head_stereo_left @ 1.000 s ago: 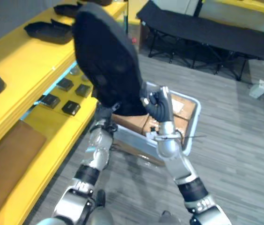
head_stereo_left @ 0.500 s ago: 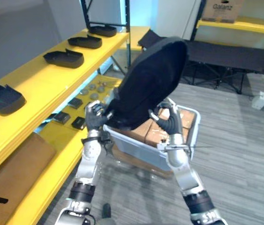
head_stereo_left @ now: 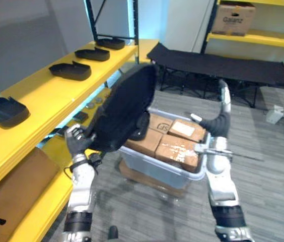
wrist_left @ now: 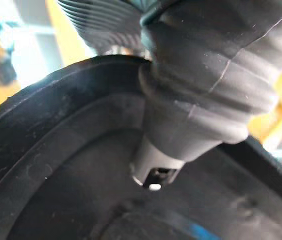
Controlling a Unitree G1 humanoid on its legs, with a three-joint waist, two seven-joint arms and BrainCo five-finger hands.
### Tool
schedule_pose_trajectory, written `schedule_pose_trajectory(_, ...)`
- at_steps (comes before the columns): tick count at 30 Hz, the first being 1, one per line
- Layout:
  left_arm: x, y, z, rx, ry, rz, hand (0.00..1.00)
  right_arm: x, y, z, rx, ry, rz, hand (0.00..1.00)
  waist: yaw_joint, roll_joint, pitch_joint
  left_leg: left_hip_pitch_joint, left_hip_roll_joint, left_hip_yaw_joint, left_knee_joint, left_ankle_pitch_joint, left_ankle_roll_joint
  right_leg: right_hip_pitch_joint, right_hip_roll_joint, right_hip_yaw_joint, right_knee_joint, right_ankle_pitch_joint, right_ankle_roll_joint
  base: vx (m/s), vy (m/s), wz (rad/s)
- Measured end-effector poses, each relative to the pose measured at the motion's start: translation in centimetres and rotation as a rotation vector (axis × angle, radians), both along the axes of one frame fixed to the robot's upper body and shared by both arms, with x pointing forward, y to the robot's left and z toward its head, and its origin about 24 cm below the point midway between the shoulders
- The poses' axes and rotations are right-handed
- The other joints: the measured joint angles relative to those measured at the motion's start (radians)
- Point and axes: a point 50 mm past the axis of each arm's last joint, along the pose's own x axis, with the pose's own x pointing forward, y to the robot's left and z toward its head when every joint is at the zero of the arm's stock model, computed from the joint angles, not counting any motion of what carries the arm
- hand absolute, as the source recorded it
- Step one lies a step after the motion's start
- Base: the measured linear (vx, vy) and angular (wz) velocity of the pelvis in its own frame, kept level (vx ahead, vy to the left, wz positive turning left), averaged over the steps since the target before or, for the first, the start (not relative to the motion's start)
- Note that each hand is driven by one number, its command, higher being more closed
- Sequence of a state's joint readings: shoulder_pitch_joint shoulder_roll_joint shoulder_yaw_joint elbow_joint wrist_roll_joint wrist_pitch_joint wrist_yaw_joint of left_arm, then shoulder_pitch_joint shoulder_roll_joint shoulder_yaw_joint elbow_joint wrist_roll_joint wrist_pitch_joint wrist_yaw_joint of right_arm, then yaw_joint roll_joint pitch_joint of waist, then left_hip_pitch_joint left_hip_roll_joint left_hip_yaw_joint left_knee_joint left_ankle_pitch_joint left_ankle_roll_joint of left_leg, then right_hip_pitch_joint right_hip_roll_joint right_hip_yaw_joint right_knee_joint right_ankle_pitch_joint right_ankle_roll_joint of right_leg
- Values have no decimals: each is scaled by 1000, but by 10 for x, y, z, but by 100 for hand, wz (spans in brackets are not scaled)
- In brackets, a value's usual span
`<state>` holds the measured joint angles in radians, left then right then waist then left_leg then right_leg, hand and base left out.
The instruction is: Walk over and take plastic housings, then place them on the shelf
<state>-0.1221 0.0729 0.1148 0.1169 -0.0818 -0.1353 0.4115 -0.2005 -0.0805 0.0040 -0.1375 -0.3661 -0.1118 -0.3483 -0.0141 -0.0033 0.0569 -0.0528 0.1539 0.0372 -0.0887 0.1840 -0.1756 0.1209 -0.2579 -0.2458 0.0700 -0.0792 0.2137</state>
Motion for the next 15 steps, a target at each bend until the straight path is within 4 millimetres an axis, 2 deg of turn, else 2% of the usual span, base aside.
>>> schedule_pose_trajectory(8, 0, -3, -2, -39, 0, -32, 100, 2, 4, -8, -5, 36, 19, 0, 0, -13, -11, -2, 0, 0, 0, 0, 0, 0, 0, -1, -5, 0, -1, 0, 0, 0)
schedule_pose_trajectory(15, 0, -3, -3, -78, -3, -31, 100, 2, 8, -15, -17, 78, 49, 0, 0, -12, -18, -4, 0, 0, 0, 0, 0, -1, 0, -1, -6, 0, -1, 0, 0, 0)
